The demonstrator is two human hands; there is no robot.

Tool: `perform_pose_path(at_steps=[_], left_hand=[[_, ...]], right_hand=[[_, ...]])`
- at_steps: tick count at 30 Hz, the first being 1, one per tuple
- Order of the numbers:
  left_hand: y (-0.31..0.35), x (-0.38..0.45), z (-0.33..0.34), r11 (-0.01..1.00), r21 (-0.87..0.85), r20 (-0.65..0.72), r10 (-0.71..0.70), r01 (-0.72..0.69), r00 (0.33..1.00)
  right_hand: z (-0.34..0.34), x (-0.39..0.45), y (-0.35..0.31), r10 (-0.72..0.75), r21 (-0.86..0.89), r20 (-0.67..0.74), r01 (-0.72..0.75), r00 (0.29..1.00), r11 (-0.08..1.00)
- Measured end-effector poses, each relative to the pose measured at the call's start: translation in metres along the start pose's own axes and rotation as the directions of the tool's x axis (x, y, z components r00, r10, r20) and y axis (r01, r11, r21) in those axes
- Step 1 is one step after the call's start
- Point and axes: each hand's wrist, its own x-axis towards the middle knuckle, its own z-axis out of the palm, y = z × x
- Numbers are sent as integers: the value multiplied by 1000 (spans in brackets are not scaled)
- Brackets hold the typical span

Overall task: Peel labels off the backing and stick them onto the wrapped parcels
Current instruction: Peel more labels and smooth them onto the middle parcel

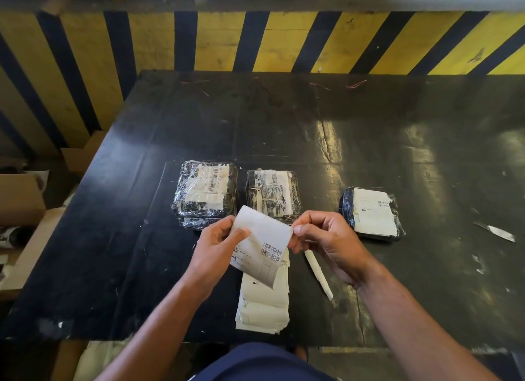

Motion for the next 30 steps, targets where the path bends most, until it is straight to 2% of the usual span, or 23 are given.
perform_pose_path(at_steps=[12,22,24,27,28,30], left_hand=[[-1,2,-1,998,12,115,-63,62,991],[-11,3,2,993,-16,86,-112,114,990],[-11,1,7,997,5,42,-75,75,996],[-5,-5,15,991,91,-88,102,-94,991],[-2,-7,16,987,63,-71,152,-148,986],[1,-9,19,978,-19,47,207,-206,977]], right_hand=[[6,0,3,4,32,65,-6,998,999],[13,-2,10,20,135,75,-30,997,990],[15,-1,12,20,170,80,-33,997,985],[18,0,14,10,204,61,-22,998,979],[18,0,15,6,210,48,-16,999,978],[20,1,16,0,209,31,-6,1000,978]])
